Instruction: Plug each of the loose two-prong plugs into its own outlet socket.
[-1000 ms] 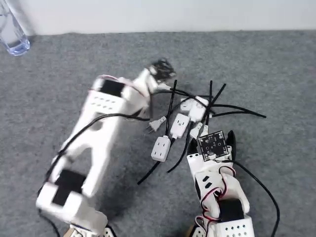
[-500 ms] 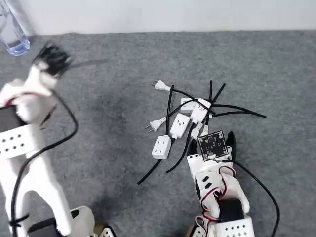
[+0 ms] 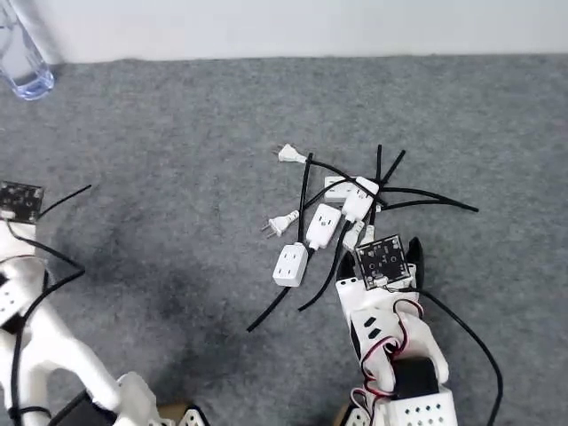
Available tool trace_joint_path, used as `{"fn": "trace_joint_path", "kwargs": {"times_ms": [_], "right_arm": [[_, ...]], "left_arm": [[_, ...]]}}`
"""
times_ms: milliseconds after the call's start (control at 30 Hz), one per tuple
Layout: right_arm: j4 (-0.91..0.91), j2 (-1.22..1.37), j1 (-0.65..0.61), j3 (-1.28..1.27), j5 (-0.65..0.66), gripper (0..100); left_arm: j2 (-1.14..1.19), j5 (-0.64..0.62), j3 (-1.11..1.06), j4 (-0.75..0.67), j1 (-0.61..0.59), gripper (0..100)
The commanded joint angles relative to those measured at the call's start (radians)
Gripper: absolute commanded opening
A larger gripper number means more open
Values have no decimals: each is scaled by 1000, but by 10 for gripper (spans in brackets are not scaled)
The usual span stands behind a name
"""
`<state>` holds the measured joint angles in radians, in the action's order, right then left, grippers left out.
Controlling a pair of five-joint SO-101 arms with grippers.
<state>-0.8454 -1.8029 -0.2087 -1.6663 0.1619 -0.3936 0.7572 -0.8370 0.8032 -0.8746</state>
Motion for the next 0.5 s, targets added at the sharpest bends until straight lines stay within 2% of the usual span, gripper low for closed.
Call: {"fn": "trace_joint_path", "kwargs": {"times_ms": [0,267,467], "right_arm": [[-2,4,-5,-17,9,379],[-2,4,-5,-17,9,379],[-2,2,-5,-17,9,379]], "left_arm": [[-32,-66,-54,-98,20,13],[-37,-68,-125,-149,66,20],[-37,-68,-128,-141,63,129]]}}
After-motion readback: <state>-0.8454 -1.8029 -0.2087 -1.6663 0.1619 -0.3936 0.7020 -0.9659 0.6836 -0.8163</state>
